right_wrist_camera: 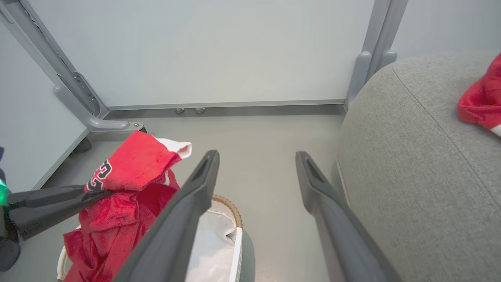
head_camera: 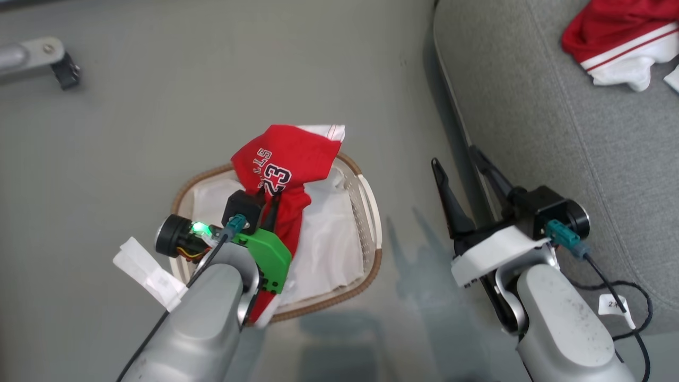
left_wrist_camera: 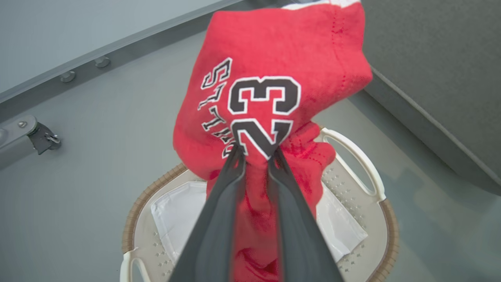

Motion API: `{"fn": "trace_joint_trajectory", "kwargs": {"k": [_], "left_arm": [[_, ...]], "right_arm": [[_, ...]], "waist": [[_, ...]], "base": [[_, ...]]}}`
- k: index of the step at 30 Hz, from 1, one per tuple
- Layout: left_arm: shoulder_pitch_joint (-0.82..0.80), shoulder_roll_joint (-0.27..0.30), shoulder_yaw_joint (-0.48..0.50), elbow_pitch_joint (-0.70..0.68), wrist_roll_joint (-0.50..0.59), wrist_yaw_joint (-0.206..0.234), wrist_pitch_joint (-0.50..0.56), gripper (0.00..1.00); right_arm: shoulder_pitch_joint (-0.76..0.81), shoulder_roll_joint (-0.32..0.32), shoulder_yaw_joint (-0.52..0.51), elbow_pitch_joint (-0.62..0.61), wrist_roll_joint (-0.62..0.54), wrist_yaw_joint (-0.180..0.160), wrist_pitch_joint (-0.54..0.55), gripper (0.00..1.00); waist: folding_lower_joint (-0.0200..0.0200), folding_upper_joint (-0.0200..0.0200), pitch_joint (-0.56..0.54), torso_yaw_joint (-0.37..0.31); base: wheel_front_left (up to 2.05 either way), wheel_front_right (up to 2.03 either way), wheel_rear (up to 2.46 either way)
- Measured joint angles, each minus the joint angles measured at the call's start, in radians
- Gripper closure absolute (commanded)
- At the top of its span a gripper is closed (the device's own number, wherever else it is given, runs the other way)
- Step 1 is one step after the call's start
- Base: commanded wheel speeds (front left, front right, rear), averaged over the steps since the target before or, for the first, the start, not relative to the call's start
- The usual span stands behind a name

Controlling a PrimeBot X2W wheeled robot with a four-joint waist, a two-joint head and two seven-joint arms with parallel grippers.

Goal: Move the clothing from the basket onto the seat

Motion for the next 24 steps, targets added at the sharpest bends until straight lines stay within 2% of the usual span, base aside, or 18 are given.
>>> {"fn": "trace_joint_trajectory", "kwargs": {"k": [7,24], "left_arm": [[0.071,-0.001,0.008,-0.179,-0.04,0.04,-0.001,1.0],[0.205,-0.001,0.065,-0.451,-0.103,0.055,-0.001,1.0]], "right_arm": [[0.066,0.0,0.008,0.026,-0.004,0.0,0.0,0.0],[0.234,-0.001,0.035,0.061,-0.017,0.0,0.0,0.0]], "waist": [[0.0,0.0,-0.123,0.035],[-0.0001,0.0,-0.396,0.084]], "base": [[0.0,0.0,0.0],[0.0,0.0,0.0]]}}
